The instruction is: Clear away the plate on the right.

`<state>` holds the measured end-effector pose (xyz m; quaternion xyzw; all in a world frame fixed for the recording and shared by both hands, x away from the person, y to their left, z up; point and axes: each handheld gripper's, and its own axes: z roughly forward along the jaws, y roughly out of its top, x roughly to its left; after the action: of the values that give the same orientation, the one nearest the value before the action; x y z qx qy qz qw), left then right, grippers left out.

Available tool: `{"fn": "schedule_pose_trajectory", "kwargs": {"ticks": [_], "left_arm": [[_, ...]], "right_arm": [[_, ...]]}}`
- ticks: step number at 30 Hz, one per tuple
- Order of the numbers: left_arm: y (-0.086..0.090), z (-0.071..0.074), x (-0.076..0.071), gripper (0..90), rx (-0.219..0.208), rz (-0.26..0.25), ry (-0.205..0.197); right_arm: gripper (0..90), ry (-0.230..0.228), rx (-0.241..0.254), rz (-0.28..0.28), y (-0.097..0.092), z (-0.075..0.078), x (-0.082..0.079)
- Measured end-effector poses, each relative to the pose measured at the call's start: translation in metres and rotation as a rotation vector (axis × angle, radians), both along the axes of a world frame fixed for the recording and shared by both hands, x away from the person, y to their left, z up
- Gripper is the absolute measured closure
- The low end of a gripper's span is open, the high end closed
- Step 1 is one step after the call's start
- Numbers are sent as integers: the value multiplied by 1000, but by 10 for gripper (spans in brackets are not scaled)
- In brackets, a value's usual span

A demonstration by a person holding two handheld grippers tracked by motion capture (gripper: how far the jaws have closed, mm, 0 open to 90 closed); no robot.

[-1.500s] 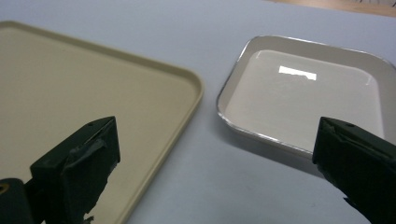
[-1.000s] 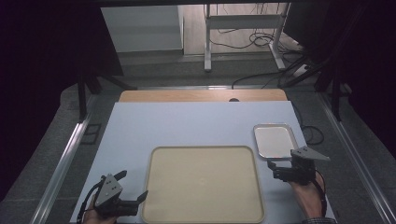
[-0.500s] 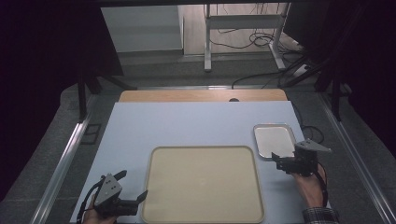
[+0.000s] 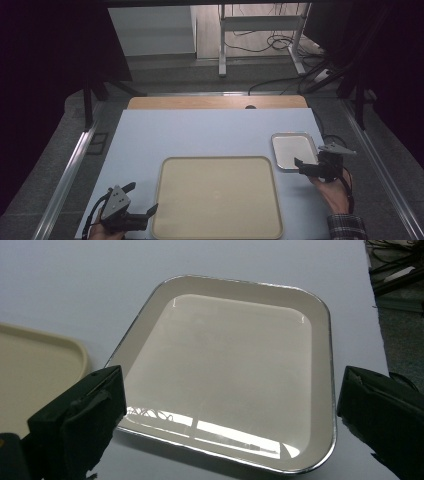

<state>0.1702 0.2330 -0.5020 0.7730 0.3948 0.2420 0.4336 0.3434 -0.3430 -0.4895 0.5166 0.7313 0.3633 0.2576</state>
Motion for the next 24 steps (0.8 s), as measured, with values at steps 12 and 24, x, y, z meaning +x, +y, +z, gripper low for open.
{"fn": "schedule_pose_trajectory", "kwargs": {"ticks": [12, 24], "left_arm": [[-1, 0, 0, 24, 5, -2, 1], [-1, 0, 1, 24, 6, -2, 3]], "right_arm": [[262, 68, 24, -81, -22, 4, 17], [514, 144, 33, -120, -40, -1, 40]]}}
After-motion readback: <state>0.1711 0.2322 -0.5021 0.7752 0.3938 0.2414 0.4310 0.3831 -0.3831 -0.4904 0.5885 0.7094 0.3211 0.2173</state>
